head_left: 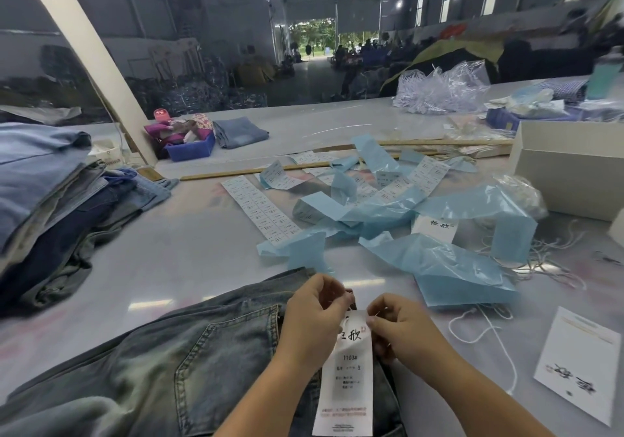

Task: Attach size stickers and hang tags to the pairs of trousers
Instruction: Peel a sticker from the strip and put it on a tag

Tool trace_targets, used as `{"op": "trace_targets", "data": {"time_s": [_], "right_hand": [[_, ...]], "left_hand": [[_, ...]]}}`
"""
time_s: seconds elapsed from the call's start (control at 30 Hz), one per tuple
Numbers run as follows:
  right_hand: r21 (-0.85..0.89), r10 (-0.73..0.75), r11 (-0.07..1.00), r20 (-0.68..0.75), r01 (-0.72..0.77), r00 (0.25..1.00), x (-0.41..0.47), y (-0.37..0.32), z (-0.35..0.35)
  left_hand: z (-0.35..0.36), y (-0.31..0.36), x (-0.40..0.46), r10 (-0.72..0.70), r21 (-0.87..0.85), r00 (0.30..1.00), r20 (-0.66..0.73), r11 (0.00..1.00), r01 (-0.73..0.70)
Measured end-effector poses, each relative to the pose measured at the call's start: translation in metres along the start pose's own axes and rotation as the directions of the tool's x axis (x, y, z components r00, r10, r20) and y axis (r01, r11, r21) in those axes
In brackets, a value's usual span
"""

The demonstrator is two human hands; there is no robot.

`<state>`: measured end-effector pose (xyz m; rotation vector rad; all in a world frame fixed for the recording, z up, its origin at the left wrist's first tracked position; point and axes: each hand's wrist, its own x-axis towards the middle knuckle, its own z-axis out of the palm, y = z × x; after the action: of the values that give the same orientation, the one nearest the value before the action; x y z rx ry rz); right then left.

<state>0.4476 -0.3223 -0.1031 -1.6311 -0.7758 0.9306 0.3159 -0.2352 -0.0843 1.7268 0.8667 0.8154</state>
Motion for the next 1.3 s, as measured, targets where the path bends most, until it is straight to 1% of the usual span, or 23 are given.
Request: {"op": "trace_targets", "data": {"time_s": [0.07, 0.13, 0.2, 0.23, 0.33, 0.43, 0.53, 0.6, 0.67, 0.7, 0.77, 0.8, 0.87, 0.97, 1.0, 1.07, 1.13, 1.2, 1.23, 1.3], "right_hand": [[-0.005, 0.002, 1.0, 0.009, -0.002, 1.0, 0.003, 0.002, 0.003], [-0.125, -0.052, 0.991, 0.006, 0.053, 0.999, 0.004, 0.005, 0.004], [-0.268, -0.136, 0.955, -0.015, 0.127, 0.991, 0.006, 0.006, 0.005], [-0.307, -0.17, 0.939, -0.019, 0.156, 0.985, 0.006, 0.006, 0.006], [-0.4, -0.223, 0.893, 0.0, 0.205, 0.975, 0.005, 0.005, 0.007], [-0.438, -0.269, 0.864, 0.013, 0.247, 0.963, 0.004, 0.007, 0.006], [-0.542, -0.378, 0.786, -0.041, 0.297, 0.925, 0.004, 0.011, 0.005], [-0.578, -0.479, 0.727, -0.04, 0.37, 0.877, 0.001, 0.01, 0.006], [-0.617, -0.566, 0.631, 0.048, 0.47, 0.823, -0.005, 0.006, 0.01], [-0.651, -0.575, 0.569, 0.122, 0.503, 0.809, -0.008, 0.004, 0.012], [-0.722, -0.535, 0.434, 0.275, 0.539, 0.799, -0.008, 0.003, 0.019], [-0.746, -0.499, 0.388, 0.322, 0.541, 0.804, -0.006, 0.004, 0.022], [-0.772, -0.443, 0.354, 0.36, 0.529, 0.821, -0.002, 0.005, 0.024], [-0.778, -0.462, 0.334, 0.356, 0.532, 0.812, 0.001, 0.006, 0.026], [-0.783, -0.485, 0.302, 0.366, 0.544, 0.794, 0.001, 0.005, 0.027], [-0.798, -0.53, 0.202, 0.399, 0.568, 0.749, 0.002, 0.004, 0.029], [-0.803, -0.556, 0.151, 0.413, 0.577, 0.721, 0.002, 0.004, 0.031], [-0.778, -0.545, 0.226, 0.398, 0.587, 0.738, 0.005, 0.009, 0.032], [-0.753, -0.519, 0.306, 0.381, 0.582, 0.766, 0.006, 0.013, 0.03], [-0.706, -0.497, 0.4, 0.369, 0.585, 0.785, 0.007, 0.016, 0.027]], "left_hand": [[-0.004, -0.004, 0.002, -0.002, -0.011, 1.0, -0.013, 1.0, 0.002], [-0.007, -0.007, 0.004, -0.009, -0.016, 1.0, -0.02, 1.0, 0.009], [-0.009, -0.01, 0.006, -0.031, -0.031, 0.999, -0.016, 0.999, 0.03], [-0.009, -0.011, 0.006, -0.041, -0.029, 0.999, -0.016, 0.999, 0.041], [-0.007, -0.017, 0.006, -0.047, 0.009, 0.999, -0.001, 0.999, 0.047], [-0.006, -0.021, 0.005, -0.029, 0.048, 0.999, 0.017, 0.998, 0.029], [-0.007, -0.024, 0.005, -0.038, 0.03, 0.999, 0.017, 0.999, 0.037], [-0.008, -0.025, 0.006, -0.06, -0.007, 0.998, 0.021, 0.998, 0.06], [-0.009, -0.025, 0.008, -0.091, -0.072, 0.995, 0.026, 0.993, 0.093], [-0.01, -0.025, 0.009, -0.107, -0.107, 0.994, 0.029, 0.988, 0.11], [-0.013, -0.024, 0.012, -0.142, -0.163, 0.989, 0.028, 0.976, 0.145], [-0.014, -0.023, 0.013, -0.158, -0.183, 0.987, 0.024, 0.97, 0.16], [-0.017, -0.023, 0.013, -0.173, -0.201, 0.985, 0.01, 0.964, 0.172], [-0.019, -0.024, 0.011, -0.175, -0.198, 0.985, -0.008, 0.965, 0.17], [-0.019, -0.025, 0.011, -0.177, -0.203, 0.984, -0.009, 0.964, 0.172], [-0.019, -0.026, 0.01, -0.179, -0.21, 0.984, -0.008, 0.962, 0.173], [-0.02, -0.027, 0.009, -0.178, -0.211, 0.984, 0.0, 0.962, 0.174], [-0.021, -0.027, 0.008, -0.181, -0.212, 0.983, 0.014, 0.961, 0.18], [-0.022, -0.027, 0.008, -0.184, -0.216, 0.983, 0.022, 0.959, 0.184], [-0.022, -0.028, 0.007, -0.19, -0.234, 0.982, 0.026, 0.954, 0.19]]}}
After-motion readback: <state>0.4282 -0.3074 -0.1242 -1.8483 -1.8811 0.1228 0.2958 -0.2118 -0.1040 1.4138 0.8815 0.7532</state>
